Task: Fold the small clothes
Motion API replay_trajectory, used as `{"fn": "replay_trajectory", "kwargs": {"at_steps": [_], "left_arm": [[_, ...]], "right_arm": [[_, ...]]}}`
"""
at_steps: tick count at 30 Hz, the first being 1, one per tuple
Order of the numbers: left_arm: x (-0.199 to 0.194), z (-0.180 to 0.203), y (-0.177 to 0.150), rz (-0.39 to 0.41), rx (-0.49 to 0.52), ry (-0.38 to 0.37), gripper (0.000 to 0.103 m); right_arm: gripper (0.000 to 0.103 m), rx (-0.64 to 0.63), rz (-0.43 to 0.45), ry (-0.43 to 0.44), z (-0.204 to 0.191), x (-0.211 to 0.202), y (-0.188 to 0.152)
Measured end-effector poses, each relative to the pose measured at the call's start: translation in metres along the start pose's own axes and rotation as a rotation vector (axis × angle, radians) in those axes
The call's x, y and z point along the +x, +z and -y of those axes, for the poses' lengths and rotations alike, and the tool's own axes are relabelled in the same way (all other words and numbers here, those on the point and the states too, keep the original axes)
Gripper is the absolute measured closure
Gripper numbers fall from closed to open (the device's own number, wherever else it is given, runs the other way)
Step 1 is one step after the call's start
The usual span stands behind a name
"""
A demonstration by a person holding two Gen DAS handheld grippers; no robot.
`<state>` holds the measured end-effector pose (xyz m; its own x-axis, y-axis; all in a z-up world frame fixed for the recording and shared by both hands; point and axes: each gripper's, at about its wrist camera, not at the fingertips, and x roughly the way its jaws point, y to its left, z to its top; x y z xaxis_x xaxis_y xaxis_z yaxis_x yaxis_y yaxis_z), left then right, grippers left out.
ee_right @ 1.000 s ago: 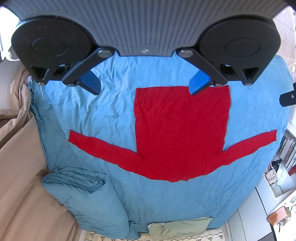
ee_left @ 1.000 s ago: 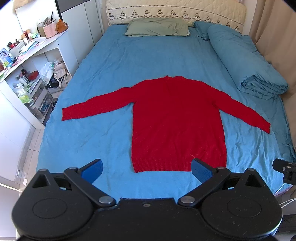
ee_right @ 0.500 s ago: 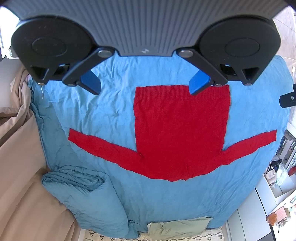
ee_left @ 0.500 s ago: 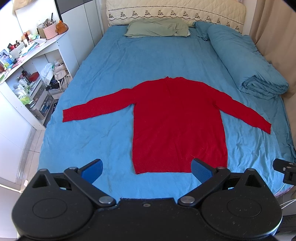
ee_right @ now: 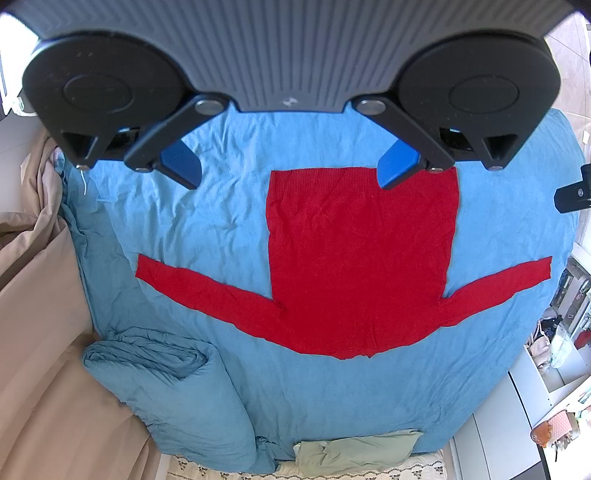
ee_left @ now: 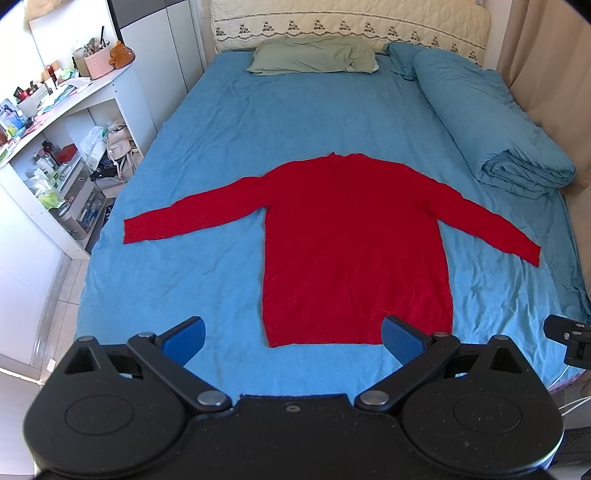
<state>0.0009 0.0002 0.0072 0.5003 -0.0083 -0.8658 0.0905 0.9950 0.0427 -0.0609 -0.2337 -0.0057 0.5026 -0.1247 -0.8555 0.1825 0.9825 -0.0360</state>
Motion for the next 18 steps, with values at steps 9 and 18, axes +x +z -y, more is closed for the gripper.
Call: {"fn": "replay_trajectory", "kwargs": {"at_steps": [9,18], "left_arm": [[0.0002,0.0002,0.0027,0.001,-0.001,0.003,0.0],[0.0004,-0.0017,0.0036,0.004,-0.006,0.003,0.0]], "right_arm": [[0.0,0.004,0.001,0.004,0.0003,-0.0016,0.0011],[0.0,0.003,-0.001,0.009,0.0011,-0.0024,0.0025]]}}
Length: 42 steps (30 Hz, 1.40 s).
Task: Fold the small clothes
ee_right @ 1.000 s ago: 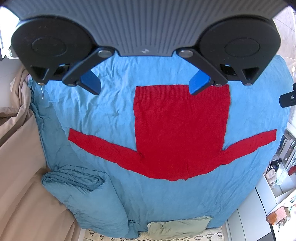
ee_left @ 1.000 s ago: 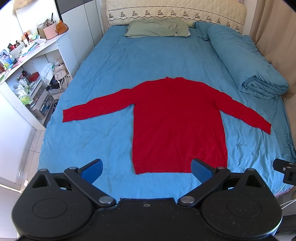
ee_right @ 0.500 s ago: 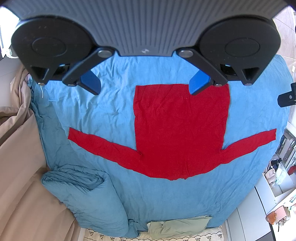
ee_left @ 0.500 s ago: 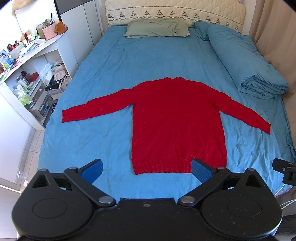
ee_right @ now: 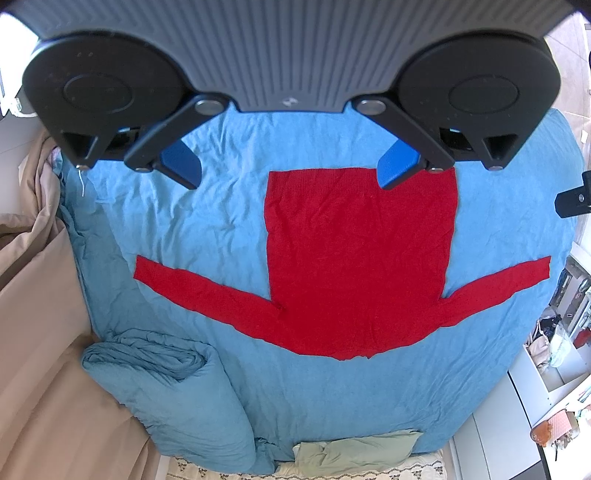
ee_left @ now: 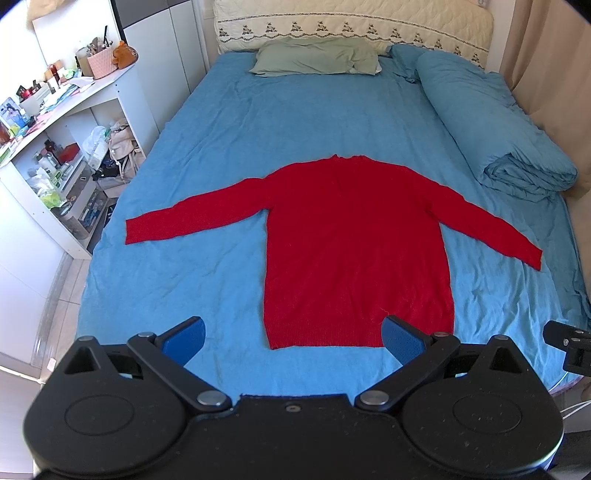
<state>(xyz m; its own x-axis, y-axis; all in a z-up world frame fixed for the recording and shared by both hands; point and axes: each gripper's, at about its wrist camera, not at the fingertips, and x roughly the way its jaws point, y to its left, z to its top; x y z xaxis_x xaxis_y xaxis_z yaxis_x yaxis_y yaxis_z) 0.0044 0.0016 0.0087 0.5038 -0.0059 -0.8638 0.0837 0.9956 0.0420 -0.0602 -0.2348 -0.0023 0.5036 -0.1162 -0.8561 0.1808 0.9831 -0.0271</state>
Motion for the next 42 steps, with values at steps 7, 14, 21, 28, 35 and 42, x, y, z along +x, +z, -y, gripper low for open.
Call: {"fn": "replay_trajectory", "kwargs": {"at_steps": [7,14,21,28,35,42], "left_arm": [[0.0,-0.001,0.0,0.001,-0.001,-0.001,0.0],[0.0,-0.002,0.0,0.002,-0.002,-0.001,0.0],[0.0,-0.003,0.0,0.002,-0.002,-0.003,0.0],[0.014,-0.007,0.026,-0.01,0.005,-0.033,0.0],[0.055,0.023,0.08,0.007,0.055,-0.102,0.0],[0.121,0.074,0.135,0.001,0.046,-0.119,0.0]], "right_arm": [[0.0,0.002,0.002,-0.002,0.0,0.0,-0.001],[0.0,0.002,0.006,-0.003,0.001,0.001,-0.001],[0.0,0.006,0.005,-0.003,0.0,0.0,0.0],[0.0,0.042,-0.007,-0.03,0.005,0.004,0.013],[0.0,0.146,-0.014,-0.073,0.036,0.031,0.032],[0.0,0.292,-0.059,-0.076,0.105,0.102,0.059]]}}
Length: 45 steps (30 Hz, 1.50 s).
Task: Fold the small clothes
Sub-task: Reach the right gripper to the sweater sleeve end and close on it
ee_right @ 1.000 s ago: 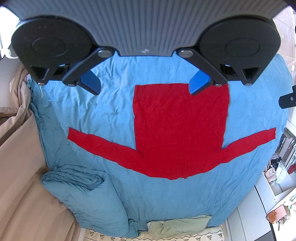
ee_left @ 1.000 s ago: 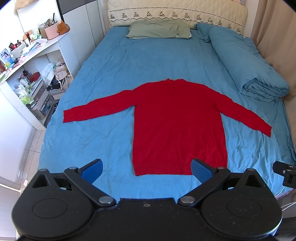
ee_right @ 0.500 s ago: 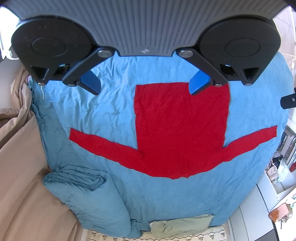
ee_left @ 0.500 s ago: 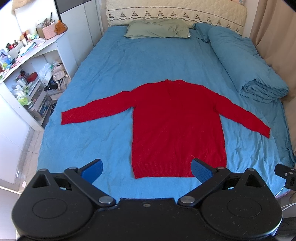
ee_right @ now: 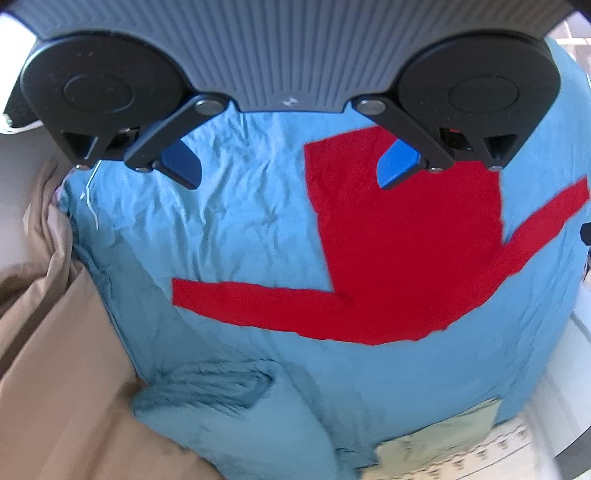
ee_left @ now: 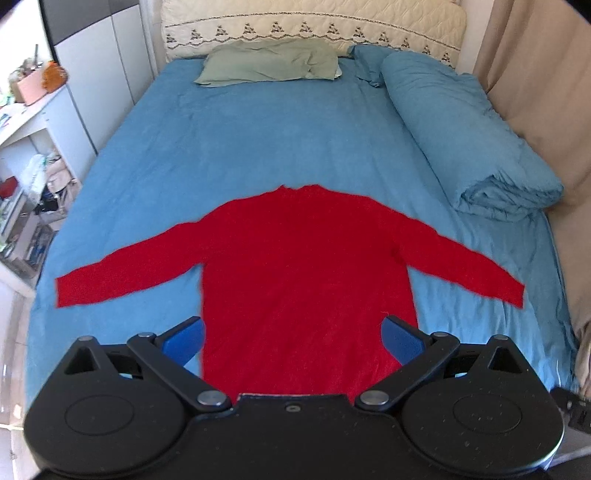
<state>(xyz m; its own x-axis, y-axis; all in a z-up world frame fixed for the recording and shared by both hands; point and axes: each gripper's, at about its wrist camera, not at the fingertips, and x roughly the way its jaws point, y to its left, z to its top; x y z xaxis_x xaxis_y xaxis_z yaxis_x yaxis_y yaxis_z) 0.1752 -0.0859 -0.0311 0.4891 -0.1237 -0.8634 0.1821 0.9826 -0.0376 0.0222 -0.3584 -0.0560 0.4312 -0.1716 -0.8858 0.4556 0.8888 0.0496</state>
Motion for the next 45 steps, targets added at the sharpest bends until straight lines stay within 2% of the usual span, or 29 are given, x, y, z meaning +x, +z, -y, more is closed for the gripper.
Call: {"fn": "replay_trajectory", "kwargs": {"at_steps": [3,8,13,17,22,24,30,35,40,43,44,45], "left_arm": [[0.046,0.023,0.025,-0.012,-0.004,0.022,0.0],[0.141,0.061,0.066,-0.04,-0.042,0.052,0.0],[0.238,0.094,0.093,-0.057,-0.056,0.08,0.0],[0.311,0.117,0.105,-0.075,-0.055,0.073,0.0],[0.38,0.139,0.108,-0.097,-0.025,0.076,0.0],[0.4,0.147,0.108,-0.104,-0.02,0.073,0.0],[0.436,0.159,0.108,-0.123,-0.013,0.074,0.0],[0.452,0.164,0.112,-0.119,0.003,0.084,0.0],[0.46,0.165,0.117,-0.12,-0.001,0.087,0.0],[0.464,0.166,0.118,-0.125,-0.01,0.09,0.0],[0.465,0.166,0.117,-0.127,-0.011,0.093,0.0],[0.466,0.166,0.117,-0.128,-0.011,0.093,0.0]], "right_arm": [[0.0,0.062,-0.031,0.005,0.026,0.048,0.024],[0.0,0.139,-0.071,-0.013,0.069,0.156,0.07],[0.0,0.235,-0.064,-0.04,0.11,0.256,0.103],[0.0,0.305,-0.026,-0.041,0.135,0.324,0.116],[0.0,0.405,0.006,-0.073,0.16,0.389,0.12],[0.006,0.448,-0.001,-0.094,0.167,0.411,0.119],[0.014,0.597,0.016,-0.101,0.19,0.444,0.116],[0.014,0.707,0.032,-0.071,0.2,0.464,0.115],[0.016,0.769,0.069,-0.082,0.202,0.47,0.117],[0.033,0.757,0.096,-0.085,0.198,0.468,0.119],[0.043,0.751,0.105,-0.086,0.196,0.467,0.12],[0.056,0.746,0.113,-0.084,0.195,0.466,0.122]]}}
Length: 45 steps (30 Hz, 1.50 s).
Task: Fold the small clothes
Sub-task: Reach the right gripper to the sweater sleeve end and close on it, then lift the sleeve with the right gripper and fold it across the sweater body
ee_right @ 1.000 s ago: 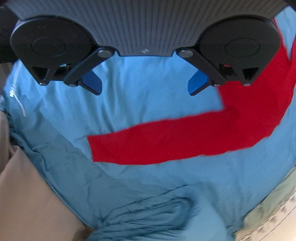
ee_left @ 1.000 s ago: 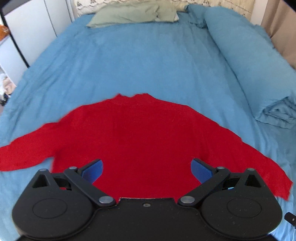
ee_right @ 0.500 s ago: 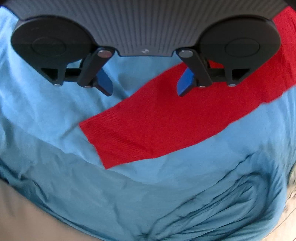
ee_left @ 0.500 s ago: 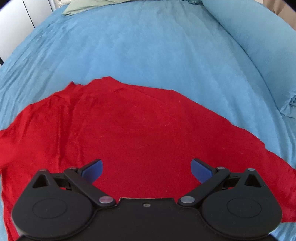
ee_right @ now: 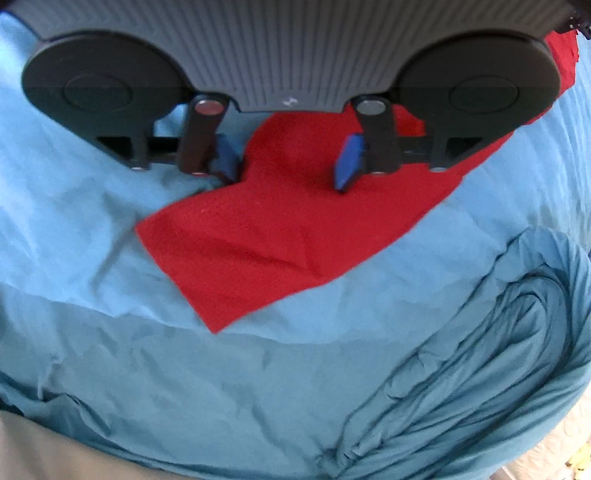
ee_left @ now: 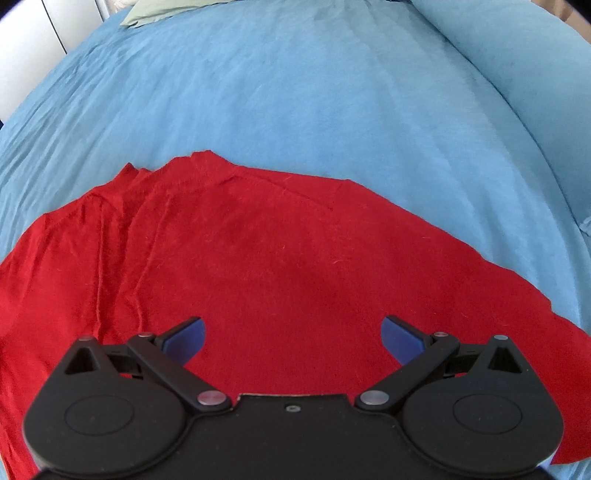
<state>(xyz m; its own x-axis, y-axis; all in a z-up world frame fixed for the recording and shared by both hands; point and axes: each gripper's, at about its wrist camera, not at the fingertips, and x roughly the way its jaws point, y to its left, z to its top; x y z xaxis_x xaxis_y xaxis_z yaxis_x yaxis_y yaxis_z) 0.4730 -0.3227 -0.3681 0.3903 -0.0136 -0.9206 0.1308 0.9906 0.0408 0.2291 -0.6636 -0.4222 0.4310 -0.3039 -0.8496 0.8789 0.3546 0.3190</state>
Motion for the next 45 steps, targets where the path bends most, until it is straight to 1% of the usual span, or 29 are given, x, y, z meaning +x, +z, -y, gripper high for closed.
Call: {"fn": "replay_trajectory", "kwargs": {"at_steps": [1,3,4,8,11,14,18,21,24,27,31,34,35,37,39,42,45], "left_arm": [[0.001,-0.001,0.0,-0.001,-0.001,-0.001,0.0],[0.004,-0.002,-0.001,-0.006,-0.003,0.0,0.0],[0.006,-0.003,-0.001,-0.01,-0.006,-0.001,0.0],[0.017,-0.009,-0.001,-0.039,-0.026,-0.005,0.0],[0.027,-0.015,-0.003,-0.067,-0.039,-0.011,0.0],[0.024,-0.026,-0.004,-0.061,-0.055,-0.022,0.0],[0.005,-0.051,-0.006,-0.03,-0.075,-0.029,0.0],[-0.011,-0.085,-0.008,-0.006,-0.107,-0.028,0.0],[-0.029,-0.128,-0.01,0.021,-0.135,-0.005,0.0],[-0.046,-0.18,-0.014,0.055,-0.165,0.031,0.0],[-0.063,-0.25,-0.028,0.087,-0.194,0.088,0.0],[-0.065,-0.298,-0.043,0.102,-0.206,0.127,0.0],[-0.065,-0.309,-0.048,0.101,-0.21,0.138,0.0],[-0.062,-0.334,-0.06,0.096,-0.227,0.151,0.0],[-0.056,-0.354,-0.069,0.085,-0.254,0.15,0.0],[-0.048,-0.377,-0.08,0.072,-0.289,0.137,0.0],[-0.046,-0.388,-0.085,0.073,-0.305,0.121,0.0]], "right_arm": [[0.062,-0.005,0.004,0.01,-0.004,0.001,0.002],[0.078,-0.013,0.018,0.018,-0.011,-0.002,0.003],[0.079,-0.016,0.026,0.022,-0.013,-0.003,0.004],[0.08,-0.042,0.078,0.032,-0.025,-0.013,0.007],[0.08,-0.084,0.106,0.062,-0.037,-0.023,0.008],[0.08,-0.143,0.138,0.109,-0.055,-0.037,0.007],[0.08,-0.239,0.166,0.205,-0.096,-0.058,-0.003],[0.08,-0.33,0.177,0.303,-0.143,-0.075,-0.02],[0.08,-0.436,0.178,0.427,-0.2,-0.096,-0.051],[0.08,-0.541,0.156,0.567,-0.26,-0.115,-0.095],[0.08,-0.694,0.081,0.733,-0.33,-0.131,-0.176],[0.08,-0.783,-0.003,0.816,-0.363,-0.127,-0.241],[0.08,-0.811,-0.029,0.839,-0.371,-0.123,-0.265],[0.08,-0.867,-0.078,0.863,-0.381,-0.114,-0.303],[0.08,-0.905,-0.123,0.87,-0.389,-0.107,-0.334],[0.08,-0.953,-0.144,0.861,-0.396,-0.097,-0.36],[0.079,-0.987,-0.149,0.835,-0.396,-0.095,-0.377]]}}
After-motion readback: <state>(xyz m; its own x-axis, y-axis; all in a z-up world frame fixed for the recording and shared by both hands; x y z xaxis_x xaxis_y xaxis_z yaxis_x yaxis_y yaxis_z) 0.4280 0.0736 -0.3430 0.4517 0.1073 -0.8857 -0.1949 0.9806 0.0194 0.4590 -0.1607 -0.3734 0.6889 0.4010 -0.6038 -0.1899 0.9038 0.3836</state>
